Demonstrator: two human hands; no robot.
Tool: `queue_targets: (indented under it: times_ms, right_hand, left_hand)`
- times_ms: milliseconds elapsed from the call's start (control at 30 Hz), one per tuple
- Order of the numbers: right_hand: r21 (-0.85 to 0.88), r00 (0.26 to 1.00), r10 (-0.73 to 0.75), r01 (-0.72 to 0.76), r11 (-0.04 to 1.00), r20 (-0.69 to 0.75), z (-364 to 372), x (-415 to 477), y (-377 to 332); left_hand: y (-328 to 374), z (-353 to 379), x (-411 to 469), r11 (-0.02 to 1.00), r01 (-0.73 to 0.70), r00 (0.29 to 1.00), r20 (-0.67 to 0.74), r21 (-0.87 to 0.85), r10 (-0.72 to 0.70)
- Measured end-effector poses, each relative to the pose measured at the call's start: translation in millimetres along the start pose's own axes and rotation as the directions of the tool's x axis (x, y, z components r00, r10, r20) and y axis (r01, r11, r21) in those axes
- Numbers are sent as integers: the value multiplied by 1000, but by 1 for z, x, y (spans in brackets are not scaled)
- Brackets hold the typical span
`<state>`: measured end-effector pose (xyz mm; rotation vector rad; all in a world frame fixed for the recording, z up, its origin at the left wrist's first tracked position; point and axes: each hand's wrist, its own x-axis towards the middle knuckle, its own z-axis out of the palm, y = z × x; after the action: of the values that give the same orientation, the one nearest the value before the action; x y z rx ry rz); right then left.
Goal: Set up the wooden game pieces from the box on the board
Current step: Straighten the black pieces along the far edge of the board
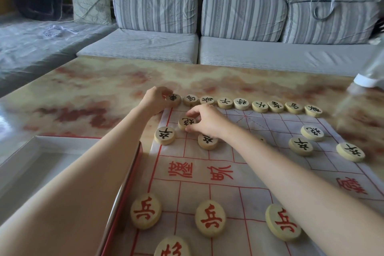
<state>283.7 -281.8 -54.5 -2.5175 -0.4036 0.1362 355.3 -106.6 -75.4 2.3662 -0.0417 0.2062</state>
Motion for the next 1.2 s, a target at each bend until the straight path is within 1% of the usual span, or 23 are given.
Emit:
queue_targets:
  times_ms: [233, 467, 533, 600, 667, 700, 733, 800, 833, 933, 1000, 1100, 1200]
  right_hand:
    - [-20, 1000, -17, 18, 1000, 5, 0, 0, 2]
    - [-10, 1000, -23, 23, 1000, 12, 2, 0, 5]
    - [-21, 999, -33, 33, 999, 19, 1, -1, 6]
    - [1, 999, -31, 31, 1000, -11, -6, 0, 10]
    - [24, 998, -2, 4, 1000, -69, -18, 7, 16]
    - [18, 995, 19, -17, 1000, -100, -25, 12, 21]
    - [-5, 992, 36, -37, 999, -121, -31, 16, 25]
    - [-91, 988, 63, -76, 993, -140, -41, 24, 32]
    - [-138, 987, 73, -93, 986, -140, -44, 28, 35]
    - [-244, 990, 75, -102, 964, -118, -44, 37, 39]
    - [-265, 993, 65, -89, 960, -95, -43, 41, 40]
    - [-297, 997, 28, -47, 954, -68, -39, 51, 42]
    - [-329, 992, 4, -46, 943, -125, -34, 60, 45]
  left_hand:
    - [0, 0, 0, 1000, 16, 1000, 12, -2, -16]
    - [0, 2, -2, 1000, 14, 1000, -21, -18, -15]
    - [-1, 1, -1, 1000, 20, 1000, 1, -19, -20]
    - [-1, -1, 0, 999, 20, 1000, 13, -26, -19]
    - [4, -3, 1, 999, -37, 998, -42, 9, 37]
    - [9, -4, 1, 995, -93, 993, -66, 42, 95]
    - [15, -4, 2, 986, -153, 986, -61, 73, 157]
    - [29, -2, 3, 961, -244, 970, 10, 129, 245]
    - [34, 0, 3, 951, -269, 963, 50, 153, 264]
    - [43, 10, 4, 922, -323, 943, 156, 213, 294]
    - [43, 17, 4, 906, -348, 932, 191, 241, 307]
    - [40, 21, 3, 909, -339, 937, 178, 243, 302]
    - [39, 23, 3, 892, -346, 938, 126, 290, 322]
